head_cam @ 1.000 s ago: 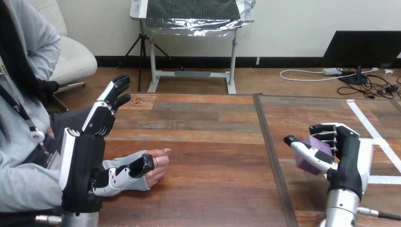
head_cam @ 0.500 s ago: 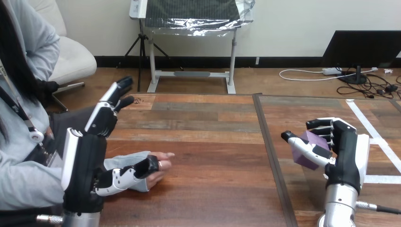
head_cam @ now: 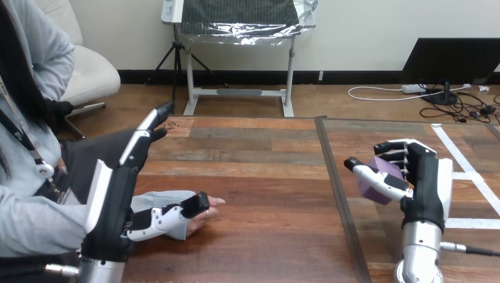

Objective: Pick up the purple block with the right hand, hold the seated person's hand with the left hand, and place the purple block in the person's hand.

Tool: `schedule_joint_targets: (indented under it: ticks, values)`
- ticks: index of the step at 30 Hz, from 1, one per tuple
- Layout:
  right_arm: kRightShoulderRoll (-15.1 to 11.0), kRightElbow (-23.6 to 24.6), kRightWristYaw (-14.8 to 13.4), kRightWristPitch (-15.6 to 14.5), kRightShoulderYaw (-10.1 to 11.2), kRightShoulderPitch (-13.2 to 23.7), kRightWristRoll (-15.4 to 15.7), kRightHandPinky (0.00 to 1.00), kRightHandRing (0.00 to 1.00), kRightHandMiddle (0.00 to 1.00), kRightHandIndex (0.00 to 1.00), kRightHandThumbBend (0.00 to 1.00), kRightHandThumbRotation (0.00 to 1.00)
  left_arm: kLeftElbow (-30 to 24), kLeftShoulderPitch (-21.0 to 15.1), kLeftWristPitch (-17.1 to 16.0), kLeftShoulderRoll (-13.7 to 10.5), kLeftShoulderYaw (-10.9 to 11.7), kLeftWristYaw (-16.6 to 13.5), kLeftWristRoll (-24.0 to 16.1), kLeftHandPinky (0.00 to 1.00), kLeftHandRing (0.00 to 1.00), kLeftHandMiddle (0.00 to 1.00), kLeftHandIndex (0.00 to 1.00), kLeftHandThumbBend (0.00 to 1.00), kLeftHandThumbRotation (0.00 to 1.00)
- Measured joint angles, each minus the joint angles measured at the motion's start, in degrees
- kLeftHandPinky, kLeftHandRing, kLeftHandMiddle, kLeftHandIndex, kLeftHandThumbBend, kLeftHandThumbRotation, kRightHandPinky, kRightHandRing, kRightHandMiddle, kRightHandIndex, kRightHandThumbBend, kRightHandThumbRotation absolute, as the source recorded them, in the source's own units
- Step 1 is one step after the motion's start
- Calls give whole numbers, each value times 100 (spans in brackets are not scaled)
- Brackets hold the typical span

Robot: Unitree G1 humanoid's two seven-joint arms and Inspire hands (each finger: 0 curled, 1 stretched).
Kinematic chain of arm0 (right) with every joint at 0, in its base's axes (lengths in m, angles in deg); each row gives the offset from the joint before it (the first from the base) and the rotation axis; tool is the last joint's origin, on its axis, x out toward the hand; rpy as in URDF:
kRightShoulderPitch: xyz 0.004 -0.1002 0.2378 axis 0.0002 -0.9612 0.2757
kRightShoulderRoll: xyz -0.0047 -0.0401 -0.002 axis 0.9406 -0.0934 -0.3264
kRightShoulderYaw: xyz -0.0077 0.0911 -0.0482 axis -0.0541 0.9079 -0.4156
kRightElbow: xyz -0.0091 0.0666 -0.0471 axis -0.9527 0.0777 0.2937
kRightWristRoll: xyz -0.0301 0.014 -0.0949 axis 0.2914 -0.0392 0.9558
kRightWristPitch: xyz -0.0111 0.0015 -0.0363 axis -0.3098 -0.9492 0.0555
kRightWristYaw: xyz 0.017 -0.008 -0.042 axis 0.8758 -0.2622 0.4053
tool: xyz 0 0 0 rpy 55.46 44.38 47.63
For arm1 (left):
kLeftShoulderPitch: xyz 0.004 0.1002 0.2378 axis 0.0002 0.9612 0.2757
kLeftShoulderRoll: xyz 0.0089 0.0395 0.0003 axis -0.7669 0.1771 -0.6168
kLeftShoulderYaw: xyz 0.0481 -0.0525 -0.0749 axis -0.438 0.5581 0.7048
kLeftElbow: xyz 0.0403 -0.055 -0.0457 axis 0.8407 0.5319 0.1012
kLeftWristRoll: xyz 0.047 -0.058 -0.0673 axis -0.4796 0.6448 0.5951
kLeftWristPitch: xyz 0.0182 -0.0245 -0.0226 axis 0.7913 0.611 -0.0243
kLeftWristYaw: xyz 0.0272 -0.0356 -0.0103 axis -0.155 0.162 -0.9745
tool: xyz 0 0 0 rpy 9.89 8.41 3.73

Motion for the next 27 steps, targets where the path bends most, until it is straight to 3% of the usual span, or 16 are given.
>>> schedule_joint_targets:
  ticks: [9, 27]
  values:
    - [20, 2, 146, 0, 7, 88, -52, 31, 35, 42, 46, 84, 0, -418, 207, 646, -183, 63, -471, -786, 91, 95, 93, 92, 100, 61]
    - [146, 9, 372, 0, 19, 161, -228, 31, 36, 42, 46, 84, 0, -584, 297, 1622, -951, -88, -917, -1556, 92, 95, 93, 93, 100, 52]
